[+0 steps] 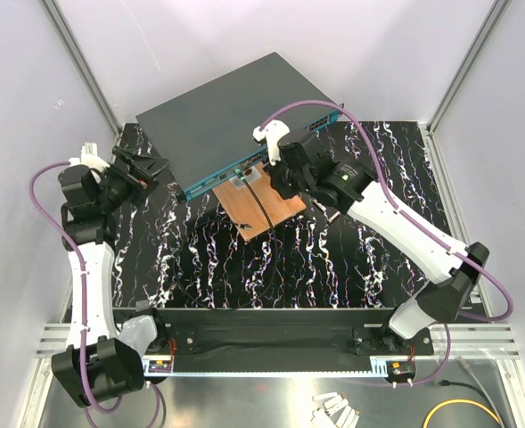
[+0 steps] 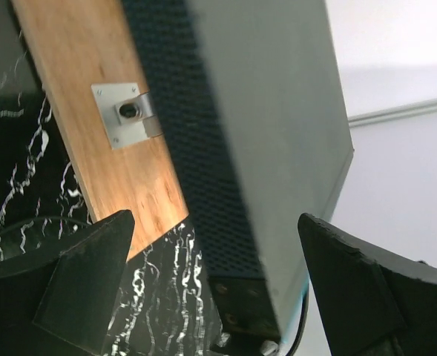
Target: Insert the plug into the switch port
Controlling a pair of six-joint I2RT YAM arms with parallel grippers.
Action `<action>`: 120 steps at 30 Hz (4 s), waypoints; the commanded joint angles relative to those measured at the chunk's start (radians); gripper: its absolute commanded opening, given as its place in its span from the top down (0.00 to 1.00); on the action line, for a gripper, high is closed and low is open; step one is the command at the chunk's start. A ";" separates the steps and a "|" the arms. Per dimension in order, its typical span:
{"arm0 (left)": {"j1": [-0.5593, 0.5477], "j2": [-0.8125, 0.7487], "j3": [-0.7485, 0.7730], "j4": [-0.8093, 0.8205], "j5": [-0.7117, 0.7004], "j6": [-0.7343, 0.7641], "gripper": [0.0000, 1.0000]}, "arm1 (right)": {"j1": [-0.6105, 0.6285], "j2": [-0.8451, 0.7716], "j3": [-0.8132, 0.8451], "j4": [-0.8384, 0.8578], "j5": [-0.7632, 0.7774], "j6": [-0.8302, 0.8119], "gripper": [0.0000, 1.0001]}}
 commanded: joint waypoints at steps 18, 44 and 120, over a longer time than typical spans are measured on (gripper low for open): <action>-0.134 0.053 -0.184 0.572 -0.003 -0.278 0.16 | 0.008 0.113 0.137 0.068 0.060 0.106 1.00; -0.188 0.050 -0.196 0.550 -0.007 -0.258 0.35 | 0.008 0.176 0.212 0.065 0.086 0.107 1.00; -0.202 0.053 -0.187 0.490 -0.027 -0.231 0.35 | -0.013 0.102 0.176 -0.007 -0.053 -0.037 0.34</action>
